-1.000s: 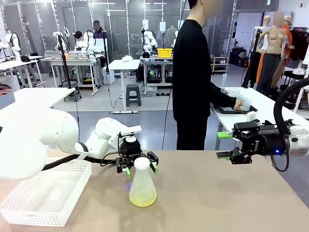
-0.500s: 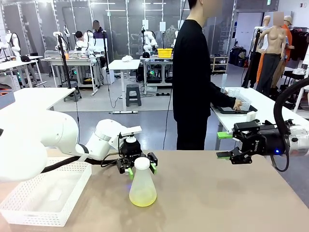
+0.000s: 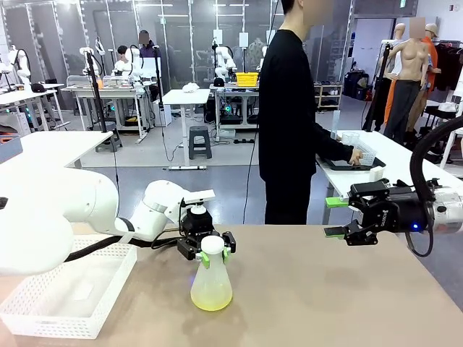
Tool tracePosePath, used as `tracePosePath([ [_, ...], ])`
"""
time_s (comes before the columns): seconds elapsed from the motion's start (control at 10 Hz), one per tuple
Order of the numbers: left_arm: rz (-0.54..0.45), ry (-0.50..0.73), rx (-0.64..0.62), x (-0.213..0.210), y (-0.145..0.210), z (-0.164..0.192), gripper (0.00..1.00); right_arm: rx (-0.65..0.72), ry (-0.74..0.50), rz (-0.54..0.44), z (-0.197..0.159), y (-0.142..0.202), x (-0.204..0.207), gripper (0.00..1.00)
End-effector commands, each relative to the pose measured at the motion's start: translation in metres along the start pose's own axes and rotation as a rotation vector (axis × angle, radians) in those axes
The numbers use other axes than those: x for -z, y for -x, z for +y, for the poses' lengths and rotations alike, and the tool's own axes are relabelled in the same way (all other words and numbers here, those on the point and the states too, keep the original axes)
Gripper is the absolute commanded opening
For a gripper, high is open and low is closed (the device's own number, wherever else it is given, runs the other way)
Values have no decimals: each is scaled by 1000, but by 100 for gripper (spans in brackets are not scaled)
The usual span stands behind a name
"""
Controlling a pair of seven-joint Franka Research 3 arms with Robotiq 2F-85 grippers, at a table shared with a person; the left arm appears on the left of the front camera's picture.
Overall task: Prepare the solutions needed for the experiment.
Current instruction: When the human places the Big flask in the center of the table, pick up the Big flask and place it in the left Organizing basket.
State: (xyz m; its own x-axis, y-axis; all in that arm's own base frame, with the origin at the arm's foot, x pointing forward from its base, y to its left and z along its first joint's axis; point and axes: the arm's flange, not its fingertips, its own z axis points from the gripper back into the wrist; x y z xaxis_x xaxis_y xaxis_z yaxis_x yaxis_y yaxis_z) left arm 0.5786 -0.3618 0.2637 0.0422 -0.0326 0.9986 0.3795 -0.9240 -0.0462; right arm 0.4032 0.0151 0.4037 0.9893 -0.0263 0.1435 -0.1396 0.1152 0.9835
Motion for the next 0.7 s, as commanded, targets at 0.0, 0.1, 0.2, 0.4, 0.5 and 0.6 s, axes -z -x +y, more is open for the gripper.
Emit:
tracePosePath([
  [0.0, -27, 18, -19, -11, -5, 4, 27, -16, -5, 0, -1, 1, 0, 83],
  [0.1, -28, 16, -22, -12, -5, 4, 22, -16, -5, 0, -1, 1, 0, 83],
  [0.2, -23, 13, -18, -12, -6, 4, 8, -16, -5, 0, -1, 1, 0, 83],
  [0.4, -15, 5, -22, -16, -10, 4, 0, -16, -5, 0, -1, 1, 0, 83],
  [0.5, 3, -2, -18, -18, -15, 4, 0, -16, -5, 0, -1, 1, 0, 83],
  [0.6, 11, -13, -13, -19, -21, 4, 0, -16, -5, 0, -1, 1, 0, 83],
])
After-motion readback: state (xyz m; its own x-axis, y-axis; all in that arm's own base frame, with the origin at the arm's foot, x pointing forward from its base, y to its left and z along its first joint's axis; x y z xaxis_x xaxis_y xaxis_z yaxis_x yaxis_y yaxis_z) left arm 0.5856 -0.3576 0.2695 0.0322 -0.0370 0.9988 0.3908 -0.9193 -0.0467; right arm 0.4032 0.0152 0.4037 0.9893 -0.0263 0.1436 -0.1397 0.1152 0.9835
